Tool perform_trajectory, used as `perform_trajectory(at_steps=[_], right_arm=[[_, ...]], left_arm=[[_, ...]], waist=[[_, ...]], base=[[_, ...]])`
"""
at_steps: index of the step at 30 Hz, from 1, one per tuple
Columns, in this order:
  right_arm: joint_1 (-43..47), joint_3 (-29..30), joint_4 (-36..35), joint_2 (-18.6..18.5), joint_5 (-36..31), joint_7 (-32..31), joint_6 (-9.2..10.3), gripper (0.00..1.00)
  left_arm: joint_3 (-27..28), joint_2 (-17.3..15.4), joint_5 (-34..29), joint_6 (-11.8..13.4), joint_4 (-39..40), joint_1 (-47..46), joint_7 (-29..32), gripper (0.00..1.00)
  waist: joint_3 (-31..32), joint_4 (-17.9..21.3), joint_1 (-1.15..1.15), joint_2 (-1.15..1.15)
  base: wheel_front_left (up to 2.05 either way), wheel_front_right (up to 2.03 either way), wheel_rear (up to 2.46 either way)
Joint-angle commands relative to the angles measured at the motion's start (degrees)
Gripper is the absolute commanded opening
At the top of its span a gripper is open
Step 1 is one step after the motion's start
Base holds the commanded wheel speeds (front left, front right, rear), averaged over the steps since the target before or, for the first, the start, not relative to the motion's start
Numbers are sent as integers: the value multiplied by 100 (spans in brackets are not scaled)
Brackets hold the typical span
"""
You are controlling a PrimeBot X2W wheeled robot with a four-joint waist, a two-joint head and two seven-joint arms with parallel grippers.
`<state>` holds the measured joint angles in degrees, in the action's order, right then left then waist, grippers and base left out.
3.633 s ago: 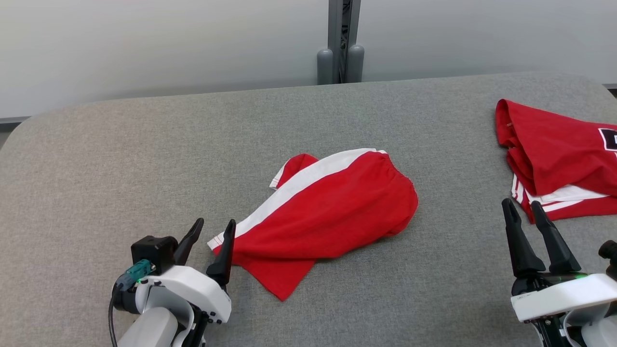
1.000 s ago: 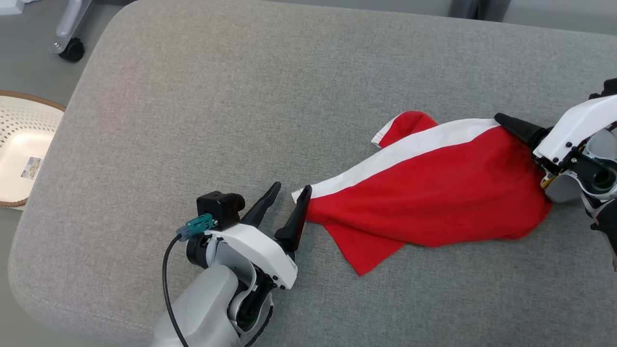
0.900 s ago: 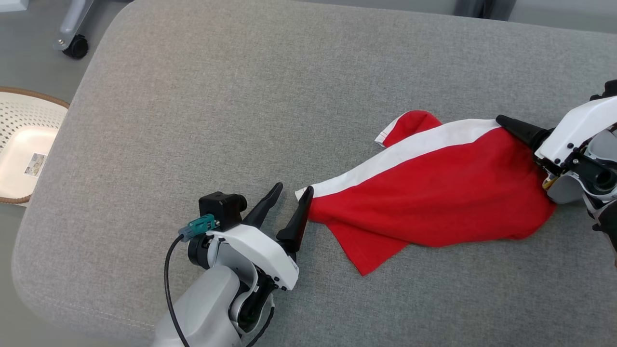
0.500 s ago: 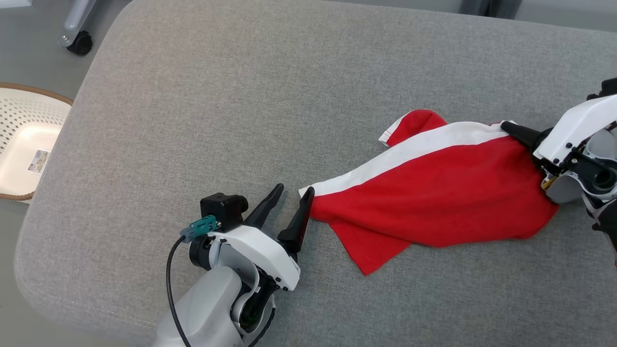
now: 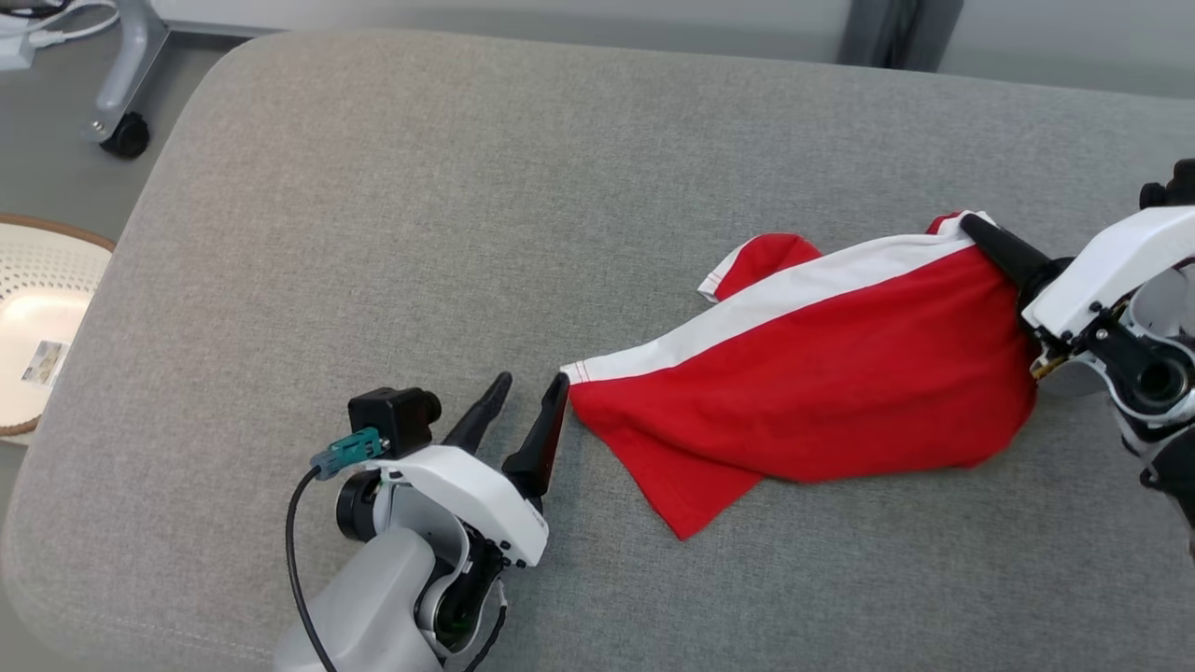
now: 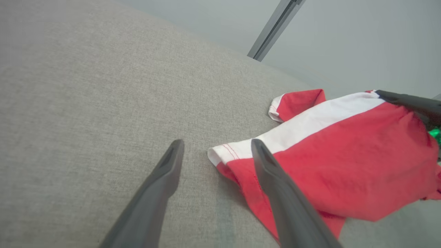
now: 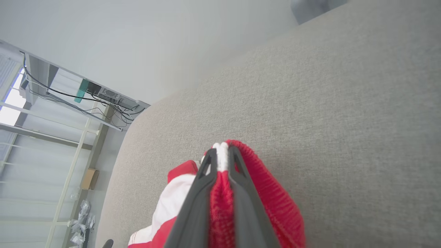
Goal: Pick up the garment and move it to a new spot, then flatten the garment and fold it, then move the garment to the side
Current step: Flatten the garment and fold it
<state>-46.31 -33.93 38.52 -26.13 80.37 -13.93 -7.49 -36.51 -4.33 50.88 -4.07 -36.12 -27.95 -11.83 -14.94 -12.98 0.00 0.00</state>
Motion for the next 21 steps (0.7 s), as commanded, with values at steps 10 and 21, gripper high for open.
perform_trajectory(at_steps=[10,21], right_arm=[[829,-238,-1161,-219,174,732,-2,0],[976,-634,-1652,-192,233,1097,-2,0]], left_arm=[[170,-15,655,-150,-145,169,553,100],[142,53,942,-295,-1098,-449,825,100]], waist=[[262,391,0,0],[244,822,0,0]], base=[[0,0,0],[0,0,0]])
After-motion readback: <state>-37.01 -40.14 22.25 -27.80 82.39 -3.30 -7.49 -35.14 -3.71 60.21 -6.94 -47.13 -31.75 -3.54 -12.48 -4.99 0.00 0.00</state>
